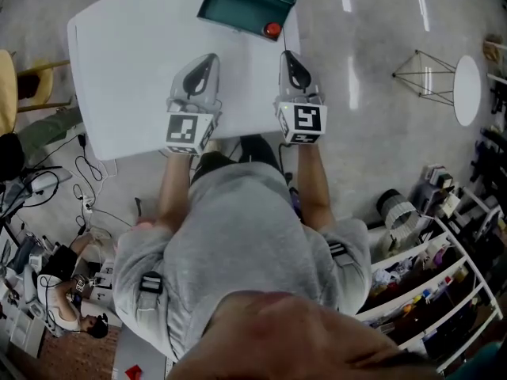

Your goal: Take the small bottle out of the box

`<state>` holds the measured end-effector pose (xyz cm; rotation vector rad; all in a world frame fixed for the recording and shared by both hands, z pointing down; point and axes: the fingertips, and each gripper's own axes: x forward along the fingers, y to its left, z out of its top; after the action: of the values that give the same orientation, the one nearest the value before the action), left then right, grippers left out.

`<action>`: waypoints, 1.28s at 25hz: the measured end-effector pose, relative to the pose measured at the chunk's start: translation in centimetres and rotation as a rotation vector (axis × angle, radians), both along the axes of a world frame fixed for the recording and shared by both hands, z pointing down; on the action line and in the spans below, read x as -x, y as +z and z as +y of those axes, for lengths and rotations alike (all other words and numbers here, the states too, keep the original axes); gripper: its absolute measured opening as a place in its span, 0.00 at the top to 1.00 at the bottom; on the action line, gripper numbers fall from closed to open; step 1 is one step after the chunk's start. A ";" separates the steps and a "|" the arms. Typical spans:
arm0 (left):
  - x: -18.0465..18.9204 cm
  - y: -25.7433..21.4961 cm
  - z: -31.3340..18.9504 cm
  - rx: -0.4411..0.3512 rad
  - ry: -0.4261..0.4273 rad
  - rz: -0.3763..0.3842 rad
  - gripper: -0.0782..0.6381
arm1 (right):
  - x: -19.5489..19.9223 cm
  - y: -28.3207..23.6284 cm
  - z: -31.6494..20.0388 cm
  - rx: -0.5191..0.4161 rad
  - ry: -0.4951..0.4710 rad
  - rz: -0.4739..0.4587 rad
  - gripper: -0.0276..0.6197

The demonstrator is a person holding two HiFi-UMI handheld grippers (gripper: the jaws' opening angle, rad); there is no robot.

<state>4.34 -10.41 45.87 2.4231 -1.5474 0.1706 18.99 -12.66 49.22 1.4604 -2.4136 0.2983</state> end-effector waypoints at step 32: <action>0.2 3.8 -2.8 0.094 -0.128 -0.050 0.88 | 2.1 7.9 -6.0 0.129 -0.164 0.024 0.65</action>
<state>4.11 -13.16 49.71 2.2570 -1.6706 0.2746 16.89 -18.63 57.08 1.1975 -2.4275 0.3884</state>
